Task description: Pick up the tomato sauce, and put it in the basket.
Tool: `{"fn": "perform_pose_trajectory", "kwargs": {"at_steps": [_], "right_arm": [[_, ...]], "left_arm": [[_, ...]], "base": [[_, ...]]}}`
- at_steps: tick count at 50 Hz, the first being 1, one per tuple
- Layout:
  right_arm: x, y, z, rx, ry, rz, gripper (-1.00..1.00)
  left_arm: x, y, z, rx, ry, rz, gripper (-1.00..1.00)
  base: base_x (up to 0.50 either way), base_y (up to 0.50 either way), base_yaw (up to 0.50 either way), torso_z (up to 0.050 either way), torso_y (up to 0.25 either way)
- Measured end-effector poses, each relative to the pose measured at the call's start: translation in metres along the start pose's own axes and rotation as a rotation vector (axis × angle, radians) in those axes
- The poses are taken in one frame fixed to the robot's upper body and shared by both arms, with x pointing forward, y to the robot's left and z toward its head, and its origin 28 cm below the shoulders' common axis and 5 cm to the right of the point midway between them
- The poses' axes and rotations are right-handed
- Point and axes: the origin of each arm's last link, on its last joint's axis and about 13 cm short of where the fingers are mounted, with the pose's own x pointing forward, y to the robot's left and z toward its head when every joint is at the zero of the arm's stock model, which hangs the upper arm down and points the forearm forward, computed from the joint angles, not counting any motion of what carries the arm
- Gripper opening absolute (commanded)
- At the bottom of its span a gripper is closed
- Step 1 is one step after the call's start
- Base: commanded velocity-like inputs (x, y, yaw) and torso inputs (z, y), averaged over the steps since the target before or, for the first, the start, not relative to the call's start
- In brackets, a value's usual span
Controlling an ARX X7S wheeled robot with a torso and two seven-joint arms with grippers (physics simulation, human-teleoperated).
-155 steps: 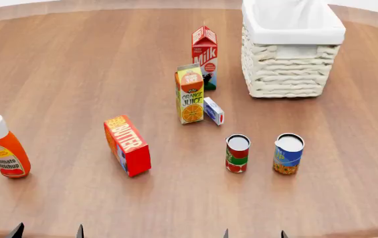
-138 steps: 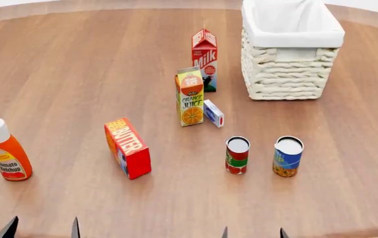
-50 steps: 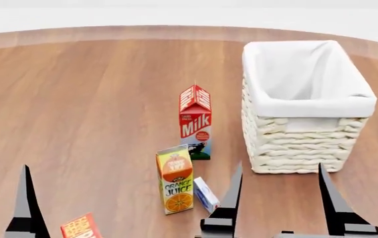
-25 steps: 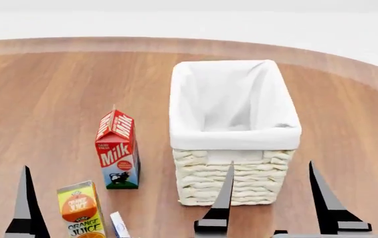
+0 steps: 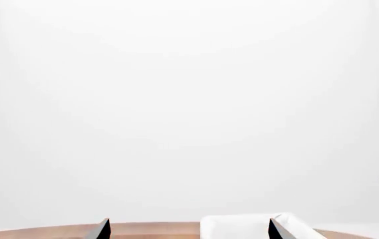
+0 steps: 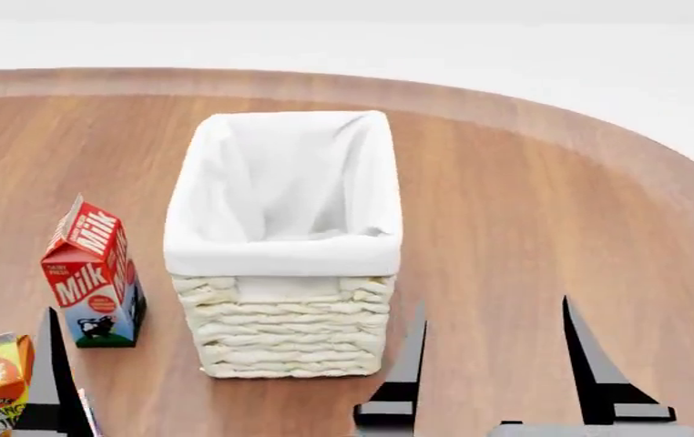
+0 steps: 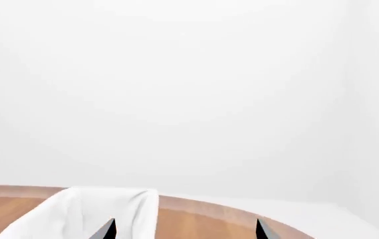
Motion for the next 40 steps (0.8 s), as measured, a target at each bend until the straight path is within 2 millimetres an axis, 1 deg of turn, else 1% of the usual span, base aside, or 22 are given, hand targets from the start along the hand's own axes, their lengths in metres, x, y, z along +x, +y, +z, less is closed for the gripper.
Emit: {"fn": "perform_pose_trajectory", "kwargs": {"at_steps": [8,23,35,40], "right_arm": [[0.0001,0.0000,0.0005,-0.013,-0.006,-0.006,1.00],[-0.0002,0.0006,-0.0014,-0.025,-0.003,-0.003,1.00],[-0.0006,0.0010,-0.0009,-0.028,-0.014,0.002,1.00],[-0.0003,0.0009,-0.0014,-0.029,-0.012,0.000,1.00]], "left_arm": [[0.0001,0.0001,0.0002,-0.012,0.004,0.000,1.00],[0.0018,0.0010,0.0024,-0.031,0.025,0.006,1.00],[0.0020,0.0014,0.0017,-0.034,0.028,0.007,1.00],[0.0022,0.0017,0.0021,-0.037,0.027,0.007,1.00]], "base": [[0.05,-0.02,0.00,0.000,0.000],[0.00,0.00,0.00,0.017,0.000],[0.47,0.00,0.00,0.017,0.000],[0.00,0.00,0.00,0.038,0.000]]}}
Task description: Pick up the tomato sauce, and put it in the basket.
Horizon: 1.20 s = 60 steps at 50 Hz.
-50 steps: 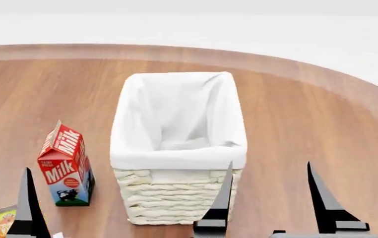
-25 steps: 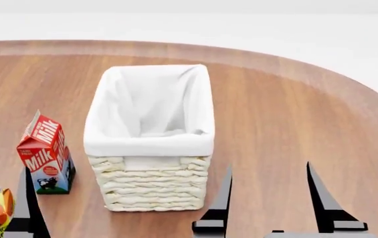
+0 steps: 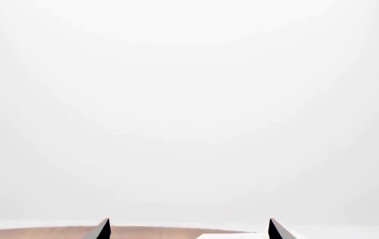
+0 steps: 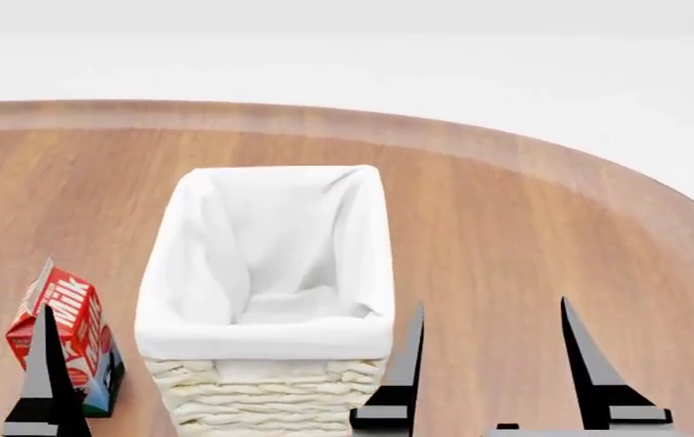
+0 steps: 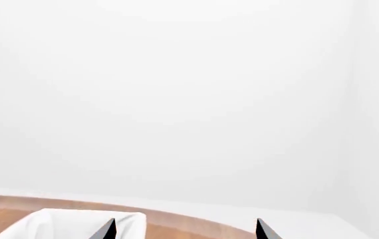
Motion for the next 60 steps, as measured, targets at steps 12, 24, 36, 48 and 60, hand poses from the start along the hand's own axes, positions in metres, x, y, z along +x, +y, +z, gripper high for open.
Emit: {"fn": "perform_pose_trajectory", "kwargs": {"at_steps": [12,24,36,48,60], "right_arm": [[-0.0001,0.0000,-0.0002,-0.002,0.004,-0.003,1.00],[-0.0004,-0.0003,0.0005,-0.004,0.004,-0.007,1.00],[-0.0005,-0.0006,0.0003,-0.004,0.005,-0.009,1.00],[-0.0006,-0.0005,0.0007,-0.004,0.003,-0.009,1.00],[-0.0009,-0.0007,0.0024,-0.006,0.000,-0.008,1.00]], "left_arm": [[-0.0009,0.0006,0.0006,-0.014,-0.002,-0.005,1.00],[-0.0013,0.0008,0.0000,-0.023,-0.003,-0.011,1.00],[-0.0015,0.0009,-0.0002,-0.035,0.000,-0.015,1.00],[-0.0008,0.0011,0.0017,-0.032,0.007,-0.011,1.00],[-0.0010,0.0006,0.0040,-0.034,0.009,-0.017,1.00]], "base": [[0.00,0.00,0.00,0.049,0.000],[0.00,0.00,0.00,0.049,0.000],[0.00,0.00,0.00,0.049,0.000],[0.00,0.00,0.00,0.036,-0.206],[0.00,0.00,0.00,0.033,-0.228]]}}
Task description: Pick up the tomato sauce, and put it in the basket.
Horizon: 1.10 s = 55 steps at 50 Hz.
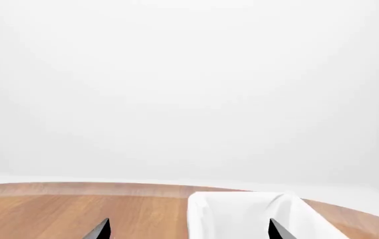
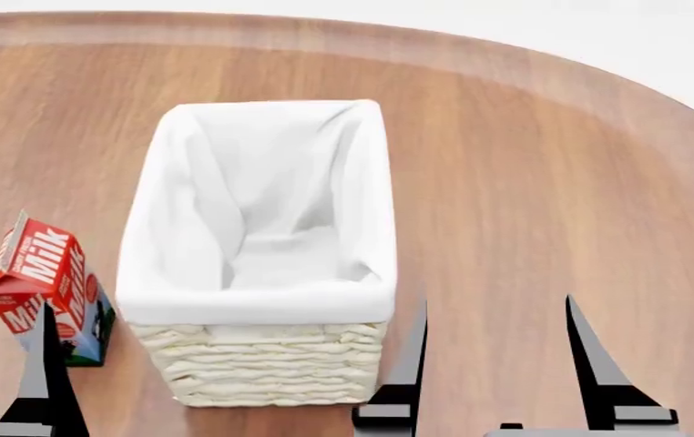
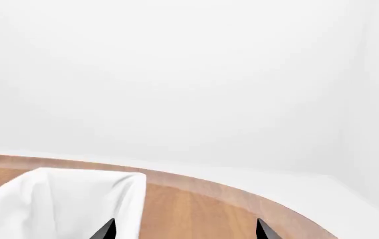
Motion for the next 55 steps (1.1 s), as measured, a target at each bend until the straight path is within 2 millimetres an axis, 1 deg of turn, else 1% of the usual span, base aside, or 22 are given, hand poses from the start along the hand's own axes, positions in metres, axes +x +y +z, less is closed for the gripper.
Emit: {"fn": "perform_pose_trajectory", "kwargs": {"at_steps": [12,18,27,38,45,55], "right_arm": [[0.000,0.000,0.001,-0.001,-0.002,0.000,1.00],[0.000,0.000,0.001,-0.001,-0.002,0.001,1.00],[0.000,0.000,0.003,-0.004,-0.004,0.006,1.00],[-0.001,0.000,0.006,-0.005,-0.009,0.006,1.00],[-0.001,0.000,0.006,-0.005,-0.009,0.004,1.00],[-0.001,-0.001,0.006,-0.003,-0.009,0.003,1.00]], "left_arm": [[0.000,-0.001,0.001,-0.003,0.000,-0.013,1.00],[-0.001,0.000,0.002,-0.017,0.003,-0.033,1.00],[-0.009,0.010,0.004,-0.034,0.020,-0.066,1.00],[-0.030,0.025,0.003,-0.038,0.059,-0.102,1.00],[-0.046,0.033,0.005,-0.023,0.101,-0.154,1.00],[-0.063,0.040,0.010,0.006,0.167,-0.242,1.00]], "base": [[0.00,0.00,0.00,0.033,-0.228],[0.00,0.00,0.00,0.000,0.000],[0.00,0.00,0.00,0.000,0.000],[0.00,0.00,0.00,0.000,0.000],[0.00,0.00,0.00,0.000,0.000],[0.00,0.00,0.00,0.000,0.000]]}}
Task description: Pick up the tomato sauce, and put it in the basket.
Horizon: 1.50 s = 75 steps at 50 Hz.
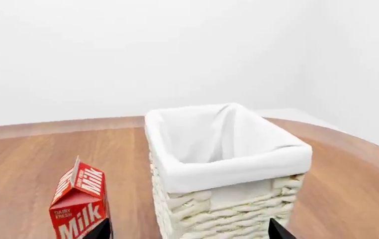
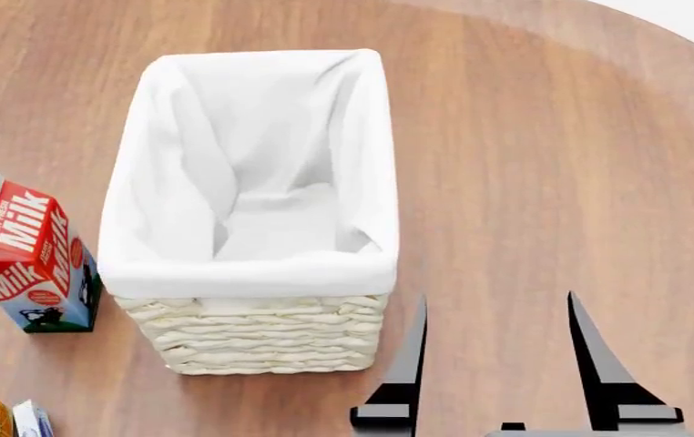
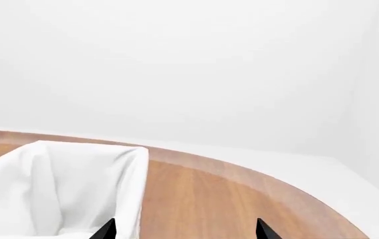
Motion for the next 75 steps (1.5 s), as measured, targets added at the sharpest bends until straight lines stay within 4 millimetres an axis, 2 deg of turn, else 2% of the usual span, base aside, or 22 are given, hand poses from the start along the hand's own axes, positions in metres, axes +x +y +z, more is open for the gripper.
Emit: {"fn": "perform_pose_trajectory", "kwargs": {"at_steps": [20,38,55,75], "right_arm": [[0.000,-0.001,0.000,0.001,-0.002,-0.003,1.00],[0.000,0.000,0.001,-0.001,-0.001,0.000,1.00],[0.000,0.000,0.001,-0.001,0.000,-0.002,1.00],[0.000,-0.001,0.001,0.000,0.000,-0.005,1.00]], "left_arm": [[-0.017,-0.005,-0.007,-0.041,0.162,-0.098,1.00],[-0.016,-0.007,-0.013,-0.092,0.342,-0.106,1.00],[-0.015,-0.011,-0.007,-0.144,0.505,-0.065,1.00],[-0.019,-0.017,-0.008,-0.067,0.638,-0.040,1.00]], "base": [[0.00,0.00,0.00,0.000,0.000],[0.00,0.00,0.00,0.000,0.000],[0.00,0.00,0.00,0.000,0.000],[0.00,0.00,0.00,0.000,0.000]]}}
